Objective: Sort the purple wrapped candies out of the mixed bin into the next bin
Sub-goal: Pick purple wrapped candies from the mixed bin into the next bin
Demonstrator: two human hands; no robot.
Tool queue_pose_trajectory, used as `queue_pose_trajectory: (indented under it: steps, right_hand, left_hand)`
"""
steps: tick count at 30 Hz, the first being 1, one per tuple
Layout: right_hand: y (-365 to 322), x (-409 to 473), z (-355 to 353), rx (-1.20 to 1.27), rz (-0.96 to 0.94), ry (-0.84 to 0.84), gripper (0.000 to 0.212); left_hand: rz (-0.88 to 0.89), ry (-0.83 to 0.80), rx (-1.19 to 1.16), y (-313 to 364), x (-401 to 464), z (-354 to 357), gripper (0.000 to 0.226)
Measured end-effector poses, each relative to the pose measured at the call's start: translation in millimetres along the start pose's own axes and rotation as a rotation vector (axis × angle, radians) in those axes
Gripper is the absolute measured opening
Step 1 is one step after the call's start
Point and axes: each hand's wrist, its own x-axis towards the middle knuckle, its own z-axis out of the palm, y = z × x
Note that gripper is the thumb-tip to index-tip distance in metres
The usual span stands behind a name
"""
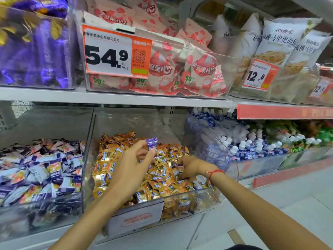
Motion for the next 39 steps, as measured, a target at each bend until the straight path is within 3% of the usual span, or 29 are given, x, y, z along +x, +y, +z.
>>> queue_pose_trajectory:
  steps: [6, 9, 13, 16, 18, 21, 24, 28, 30, 34, 36, 39]
  right_hand:
    - [22.4, -13.4, -18.4, 0.66, -0.02, 0.018, 0.023]
    - [26.6, -34.6, -28.5, 0.808, -0.147, -0.021, 0.021]
    - [22.9, -58.4, -34.8, 0.561, -0.318, 0.002, 0.017]
    - [16.8, -65.4, -35.7, 0.319, -0.43, 0.148, 0.048]
    - [9.3, -67.0, -34.6, 0.329, -0.487, 0.197, 0.059]
    - [-10.5, -71.0, -33.7, 0.488, -0.599, 0.209, 0.041]
    - [-35.4, -71.8, -32.2, 0.499, -0.752, 0.102, 0.011]
    - [-68.9, -67.8, -18.9, 0.334, -0.873, -0.043, 0.029]
    - [-79.0, -58.5, -14.0, 0.243, -0.88, -0.044, 0.024]
    - [-66.6, -30.4, -21.5, 0.093, -0.748, 0.179, 0.012]
    - [-47.0, -24.3, -26.4, 0.197, -0.675, 0.228, 0.015]
    - [-20.0, -31.4, -30.6, 0.544, -0.54, 0.302, 0.047]
  left_hand:
    - [-0.079, -0.068, 0.009, -3.7, 3.4, 1.5, 0.021]
    - [-0.075, -0.077, 0.036, -3.7, 3.6, 1.7, 0.015]
    - [-0.074, -0.08, 0.005, -2.2, 1.6, 0.6, 0.014]
    - [-0.064, -0.079, -0.036, 3.3, 1.2, 0.6, 0.022]
    - [-0.046, -0.058, -0.062, 7.8, 0.9, -0.8, 0.022]
    - [-0.023, -0.01, -0.122, 17.4, 1.8, -5.8, 0.011]
    - [0.004, 0.041, -0.212, 33.6, 0.7, -16.8, 0.012]
    - [0.111, 0.065, -0.185, 47.2, -8.7, -30.8, 0.014]
    - [0.107, 0.052, -0.188, 45.1, -12.3, -31.5, 0.016]
    - [-0.049, 0.039, -0.244, 33.0, -9.5, -24.8, 0.015]
    - [-0.116, 0.03, -0.236, 26.3, -5.6, -23.9, 0.014]
    - [-0.189, -0.015, -0.186, 18.4, -0.2, -23.9, 0.023]
